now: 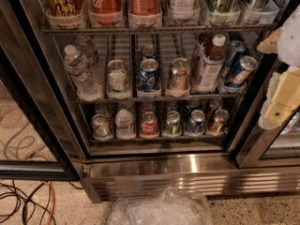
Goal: Pick 7up can from middle shelf of fridge
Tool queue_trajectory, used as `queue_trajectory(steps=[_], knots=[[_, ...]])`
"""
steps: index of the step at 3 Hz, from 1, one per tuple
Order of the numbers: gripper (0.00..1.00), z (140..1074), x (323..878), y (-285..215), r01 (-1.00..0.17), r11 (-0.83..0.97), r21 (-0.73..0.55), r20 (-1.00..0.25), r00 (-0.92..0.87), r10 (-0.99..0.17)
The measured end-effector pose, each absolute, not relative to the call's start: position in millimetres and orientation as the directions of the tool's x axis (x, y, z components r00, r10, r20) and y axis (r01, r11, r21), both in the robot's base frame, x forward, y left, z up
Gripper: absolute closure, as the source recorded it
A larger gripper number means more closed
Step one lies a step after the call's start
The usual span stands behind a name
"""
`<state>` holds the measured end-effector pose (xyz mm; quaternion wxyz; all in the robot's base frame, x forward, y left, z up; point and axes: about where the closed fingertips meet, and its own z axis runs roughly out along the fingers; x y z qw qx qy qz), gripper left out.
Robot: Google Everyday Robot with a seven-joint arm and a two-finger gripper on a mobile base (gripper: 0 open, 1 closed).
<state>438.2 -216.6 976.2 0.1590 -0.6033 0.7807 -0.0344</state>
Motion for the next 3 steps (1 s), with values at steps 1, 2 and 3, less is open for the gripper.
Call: queue_trajectory(steps=[1,2,3], knots=[[0.0,976,438,-217,-0.931,0.27,-0.246,-0.207,-0.221,-0.953],[0.0,969,443,-202,-0.926,0.286,-0.247,-0.283,-0.214,-0.935],[0.0,932,453,-167,-0.924,0.337,-0.181,-0.442,-0.23,-0.867]])
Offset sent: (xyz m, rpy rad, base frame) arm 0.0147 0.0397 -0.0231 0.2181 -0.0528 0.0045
